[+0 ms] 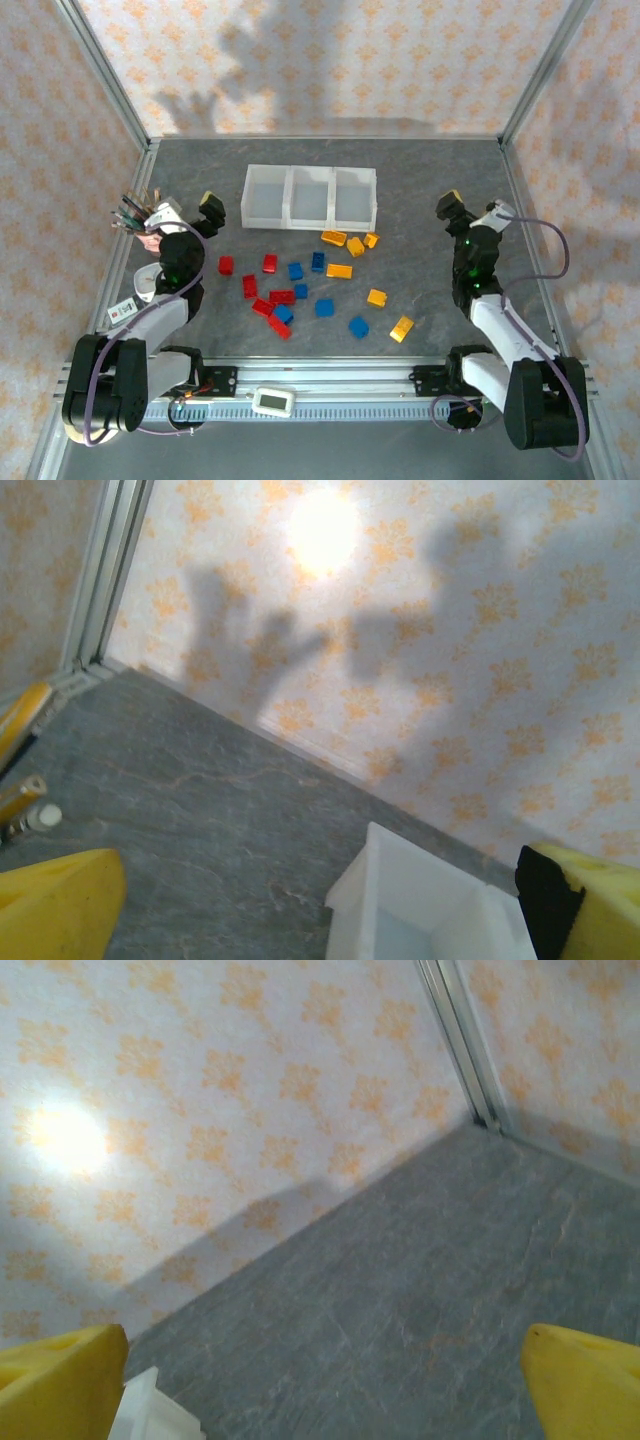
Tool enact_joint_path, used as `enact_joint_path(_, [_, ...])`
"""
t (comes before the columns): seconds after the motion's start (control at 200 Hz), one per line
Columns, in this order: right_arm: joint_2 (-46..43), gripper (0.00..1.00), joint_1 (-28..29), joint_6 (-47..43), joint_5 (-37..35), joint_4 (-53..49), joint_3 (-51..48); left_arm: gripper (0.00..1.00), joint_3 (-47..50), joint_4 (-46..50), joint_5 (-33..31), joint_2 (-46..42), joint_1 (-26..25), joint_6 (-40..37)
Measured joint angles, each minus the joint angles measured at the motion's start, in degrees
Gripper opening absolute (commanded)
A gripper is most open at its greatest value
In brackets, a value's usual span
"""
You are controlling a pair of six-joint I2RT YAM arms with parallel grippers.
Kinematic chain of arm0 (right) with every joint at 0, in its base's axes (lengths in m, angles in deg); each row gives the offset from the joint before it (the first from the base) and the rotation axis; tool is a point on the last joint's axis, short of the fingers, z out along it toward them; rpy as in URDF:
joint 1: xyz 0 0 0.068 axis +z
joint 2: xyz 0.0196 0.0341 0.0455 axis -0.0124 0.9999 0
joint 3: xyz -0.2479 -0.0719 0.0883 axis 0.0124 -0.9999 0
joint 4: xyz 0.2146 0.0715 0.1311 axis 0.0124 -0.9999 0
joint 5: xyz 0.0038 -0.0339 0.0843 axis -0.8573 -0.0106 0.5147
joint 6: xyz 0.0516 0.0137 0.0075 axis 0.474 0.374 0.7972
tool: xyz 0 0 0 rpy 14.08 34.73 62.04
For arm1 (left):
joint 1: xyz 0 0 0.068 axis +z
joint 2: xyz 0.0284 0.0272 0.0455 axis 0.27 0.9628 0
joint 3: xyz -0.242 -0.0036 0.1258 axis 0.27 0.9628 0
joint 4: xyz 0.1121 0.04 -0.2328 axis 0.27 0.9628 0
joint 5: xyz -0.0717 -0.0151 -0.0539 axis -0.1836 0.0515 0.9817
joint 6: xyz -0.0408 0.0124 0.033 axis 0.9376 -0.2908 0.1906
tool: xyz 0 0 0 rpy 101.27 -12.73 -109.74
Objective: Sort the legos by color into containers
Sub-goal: Pick up the lego from the center of the table.
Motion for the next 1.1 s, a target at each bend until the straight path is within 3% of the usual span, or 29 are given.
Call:
enact_joint_path(0.2, [3.1,1.0,0.0,4.1,4.0,-10.9,3.3,0.99,-7.0,11.1,6.0,3.6,0.0,8.2])
enact_joint_path(0.31, [5.2,1.0,0.6,4.2,6.5,-16.5,6.5,0.99,-8.7,15.6,7.4,3.5,-2.4,10.0])
enact_joint_path(0.741, [10.0,1.0,8.3,2.8,13.9,-32.6,14.8,0.99,-16.2,35.8,6.9,3.5,-21.3,11.3])
enact_joint_path(1.101, [12.5,1.0,15.6,2.5,15.6,-42.4,16.3,0.99,-28.9,48.1,2.9,17.2,-38.2,11.8])
